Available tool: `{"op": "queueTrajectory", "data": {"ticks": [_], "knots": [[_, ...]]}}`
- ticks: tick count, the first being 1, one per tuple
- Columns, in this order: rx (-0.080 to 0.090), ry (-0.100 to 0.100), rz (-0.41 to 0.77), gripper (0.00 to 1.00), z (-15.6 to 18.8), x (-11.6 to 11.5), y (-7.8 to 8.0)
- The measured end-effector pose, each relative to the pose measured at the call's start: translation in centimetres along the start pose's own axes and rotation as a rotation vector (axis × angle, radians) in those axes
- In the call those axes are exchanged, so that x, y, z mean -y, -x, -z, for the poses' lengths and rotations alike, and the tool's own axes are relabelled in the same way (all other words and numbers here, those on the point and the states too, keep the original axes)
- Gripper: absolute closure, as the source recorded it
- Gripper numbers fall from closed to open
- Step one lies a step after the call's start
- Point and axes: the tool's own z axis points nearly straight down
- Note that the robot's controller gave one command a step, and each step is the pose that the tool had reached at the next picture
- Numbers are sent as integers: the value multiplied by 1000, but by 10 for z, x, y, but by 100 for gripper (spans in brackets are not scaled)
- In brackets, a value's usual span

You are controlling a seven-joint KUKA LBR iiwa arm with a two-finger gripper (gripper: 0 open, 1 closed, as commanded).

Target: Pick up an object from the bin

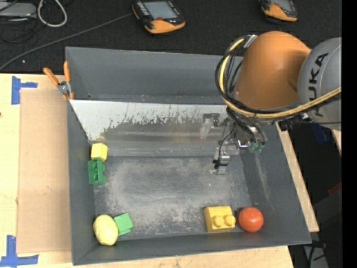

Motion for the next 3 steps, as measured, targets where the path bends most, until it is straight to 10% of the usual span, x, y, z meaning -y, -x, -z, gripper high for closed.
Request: {"op": "queueTrajectory", "data": {"ticks": [1, 2, 3], "knots": [[8, 0, 0, 0, 5, 0, 1], [13, -1, 289, 0, -48, 3, 2], [11, -1, 316, 0, -90, 2, 11]]}}
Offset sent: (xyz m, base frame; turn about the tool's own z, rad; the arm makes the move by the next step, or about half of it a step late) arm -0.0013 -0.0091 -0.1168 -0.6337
